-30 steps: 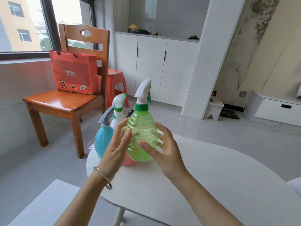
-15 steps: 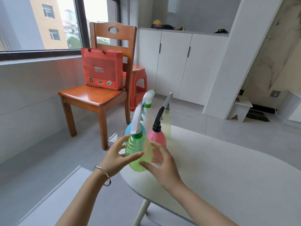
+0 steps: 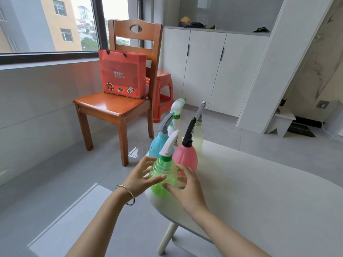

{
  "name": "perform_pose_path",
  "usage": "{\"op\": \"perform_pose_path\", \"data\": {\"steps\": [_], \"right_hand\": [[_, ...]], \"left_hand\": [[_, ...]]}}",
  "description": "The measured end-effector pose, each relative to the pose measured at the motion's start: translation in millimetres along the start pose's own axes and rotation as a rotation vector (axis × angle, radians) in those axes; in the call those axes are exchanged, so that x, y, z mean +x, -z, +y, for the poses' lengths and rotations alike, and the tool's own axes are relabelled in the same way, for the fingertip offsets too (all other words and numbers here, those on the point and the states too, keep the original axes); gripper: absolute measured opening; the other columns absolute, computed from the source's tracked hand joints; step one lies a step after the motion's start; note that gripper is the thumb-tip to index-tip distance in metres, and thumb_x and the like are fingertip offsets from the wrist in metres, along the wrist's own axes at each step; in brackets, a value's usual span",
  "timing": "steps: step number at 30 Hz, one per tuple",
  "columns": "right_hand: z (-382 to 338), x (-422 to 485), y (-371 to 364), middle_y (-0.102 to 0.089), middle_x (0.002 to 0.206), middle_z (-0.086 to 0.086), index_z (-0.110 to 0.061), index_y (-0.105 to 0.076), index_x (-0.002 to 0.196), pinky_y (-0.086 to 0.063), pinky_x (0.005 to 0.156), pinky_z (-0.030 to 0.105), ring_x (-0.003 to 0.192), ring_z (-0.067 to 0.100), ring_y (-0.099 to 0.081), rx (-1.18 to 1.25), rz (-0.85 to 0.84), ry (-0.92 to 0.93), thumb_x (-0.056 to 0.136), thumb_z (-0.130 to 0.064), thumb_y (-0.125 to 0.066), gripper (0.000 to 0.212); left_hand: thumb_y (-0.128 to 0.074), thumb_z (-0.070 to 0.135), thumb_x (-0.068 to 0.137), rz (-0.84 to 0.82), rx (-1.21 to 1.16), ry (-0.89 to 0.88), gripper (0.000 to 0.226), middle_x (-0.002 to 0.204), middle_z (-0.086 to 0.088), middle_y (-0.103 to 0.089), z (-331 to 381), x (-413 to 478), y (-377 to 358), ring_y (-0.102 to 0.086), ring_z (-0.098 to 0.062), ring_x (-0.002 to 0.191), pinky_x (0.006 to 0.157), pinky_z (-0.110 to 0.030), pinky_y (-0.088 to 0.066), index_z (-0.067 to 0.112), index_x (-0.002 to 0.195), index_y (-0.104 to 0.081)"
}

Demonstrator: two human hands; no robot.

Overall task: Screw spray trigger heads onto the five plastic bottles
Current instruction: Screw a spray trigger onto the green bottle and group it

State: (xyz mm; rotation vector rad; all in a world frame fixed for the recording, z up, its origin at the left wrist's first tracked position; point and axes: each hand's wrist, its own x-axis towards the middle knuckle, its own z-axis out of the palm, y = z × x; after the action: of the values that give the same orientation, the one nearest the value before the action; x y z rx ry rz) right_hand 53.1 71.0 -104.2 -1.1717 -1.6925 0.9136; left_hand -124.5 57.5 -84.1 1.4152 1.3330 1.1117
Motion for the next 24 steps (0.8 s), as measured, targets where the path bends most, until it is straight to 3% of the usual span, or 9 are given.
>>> {"op": "perform_pose_path", "data": {"steps": [2, 4, 7, 11, 16, 24], "right_hand": [[1.1, 0.3, -0.8, -0.055, 0.108, -0.021, -0.047, -0.052, 0.111, -0.055, 0.079, 0.025, 0.097, 0.0, -0.059, -0.022, 0.006, 0.008, 0.06, -0.042, -0.082, 0.059], [1.1, 1.2, -0.4, -0.055, 0.107, -0.024, -0.053, -0.049, 0.106, -0.054, 0.078, 0.023, 0.096, -0.002, -0.058, -0.043, 0.01, 0.019, 0.059, -0.045, -0.081, 0.057], [1.7, 1.9, 0.9, -0.056, 0.107, -0.023, -0.047, -0.052, 0.111, -0.054, 0.08, 0.026, 0.096, 0.0, -0.059, -0.062, 0.01, 0.023, 0.061, -0.044, -0.081, 0.059], [2.1, 4.9, 2.7, -0.058, 0.109, -0.019, -0.04, -0.054, 0.115, -0.054, 0.081, 0.027, 0.096, 0.001, -0.059, -0.065, 0.005, 0.02, 0.062, -0.041, -0.082, 0.06], [3.1, 6.9, 3.9, -0.06, 0.11, -0.017, -0.039, -0.055, 0.116, -0.054, 0.081, 0.024, 0.096, 0.0, -0.059, -0.062, -0.012, 0.025, 0.063, -0.041, -0.082, 0.059], [1.7, 7.5, 3.5, -0.057, 0.104, -0.02, -0.055, -0.049, 0.105, -0.053, 0.076, 0.019, 0.093, 0.0, -0.06, -0.07, -0.004, 0.042, 0.063, -0.041, -0.081, 0.054]], "left_hand": [[-0.075, 0.042, 0.062, -0.003, -0.006, 0.002, 0.056, 0.127, 0.003, -0.056, -2.7, 0.3, 0.6, -0.051, -0.017, 0.123, 0.102, -0.034, -0.046, 0.028, 0.11, -0.05], [-0.074, 0.042, 0.063, -0.001, 0.001, -0.013, 0.057, 0.125, 0.008, -0.056, -3.7, 0.1, 0.7, -0.051, -0.015, 0.121, 0.094, -0.024, -0.049, 0.028, 0.112, -0.05], [-0.073, 0.043, 0.064, 0.035, 0.051, -0.035, 0.058, 0.122, 0.013, -0.055, -2.8, -0.1, 0.6, -0.051, -0.013, 0.117, 0.074, -0.011, -0.051, 0.027, 0.115, -0.051], [-0.074, 0.029, 0.074, 0.071, 0.066, -0.058, 0.05, 0.121, 0.013, -0.054, -4.3, 1.4, -1.7, -0.05, -0.016, 0.118, 0.07, -0.007, -0.05, 0.025, 0.118, -0.052], [-0.076, 0.027, 0.073, 0.133, 0.094, -0.079, 0.052, 0.124, 0.001, -0.056, -5.2, 2.0, -4.1, -0.053, -0.019, 0.117, 0.076, -0.01, -0.049, 0.019, 0.119, -0.052], [-0.079, 0.026, 0.071, 0.202, 0.071, -0.079, 0.049, 0.118, 0.006, -0.056, -4.9, 0.7, -10.1, -0.053, -0.018, 0.11, 0.072, -0.017, -0.054, 0.021, 0.112, -0.054]]}}
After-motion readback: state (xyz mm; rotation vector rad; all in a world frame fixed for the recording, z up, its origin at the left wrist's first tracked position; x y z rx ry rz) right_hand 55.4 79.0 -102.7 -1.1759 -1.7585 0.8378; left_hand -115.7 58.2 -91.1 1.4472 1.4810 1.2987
